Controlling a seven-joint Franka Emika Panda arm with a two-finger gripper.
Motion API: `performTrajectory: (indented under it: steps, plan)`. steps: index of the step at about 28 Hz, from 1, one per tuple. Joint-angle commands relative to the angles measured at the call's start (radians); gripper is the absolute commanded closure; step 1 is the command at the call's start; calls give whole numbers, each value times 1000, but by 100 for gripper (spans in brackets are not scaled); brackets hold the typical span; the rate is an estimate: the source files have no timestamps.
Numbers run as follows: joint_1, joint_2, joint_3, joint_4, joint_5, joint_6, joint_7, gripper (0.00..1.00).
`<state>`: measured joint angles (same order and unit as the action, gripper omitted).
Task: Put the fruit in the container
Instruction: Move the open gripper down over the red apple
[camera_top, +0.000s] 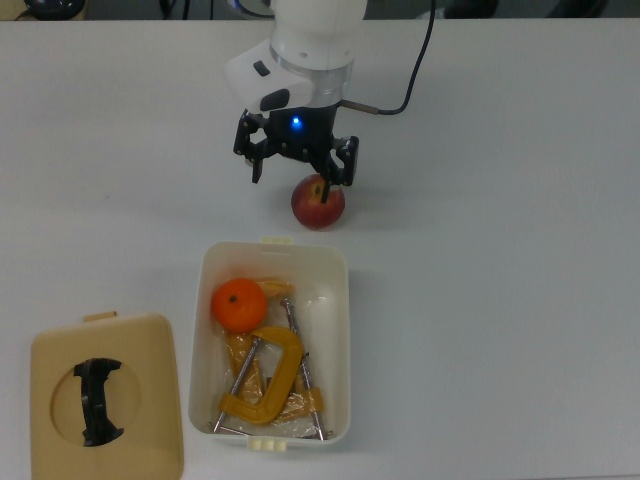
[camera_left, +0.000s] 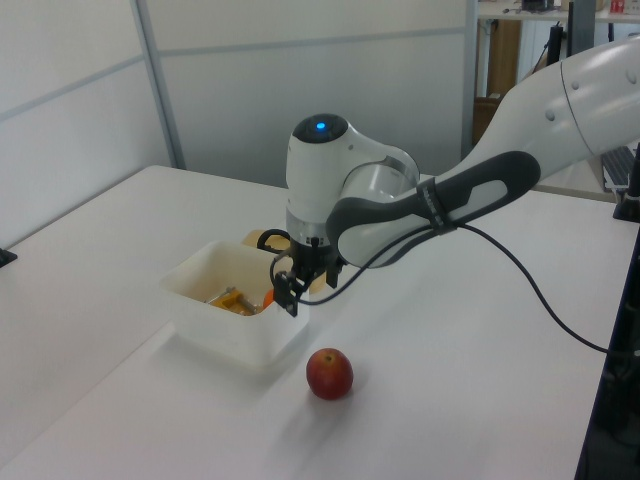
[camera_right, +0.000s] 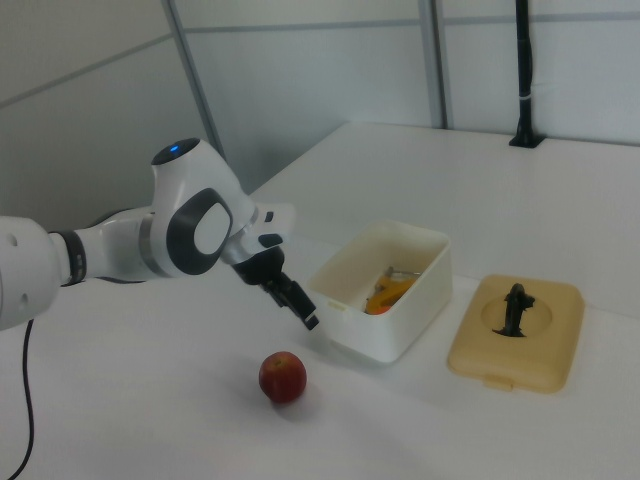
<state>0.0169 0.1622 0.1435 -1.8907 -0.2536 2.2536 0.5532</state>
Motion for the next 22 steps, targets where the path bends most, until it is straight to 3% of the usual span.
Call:
performTrajectory:
  steps: [1,9,22]
  plan:
    - [8,-23,19,-80,11,-5,-42,0]
    - [55,16,19,-113,-19,1,-41,0]
    - [51,122,14,-113,-102,7,-35,0]
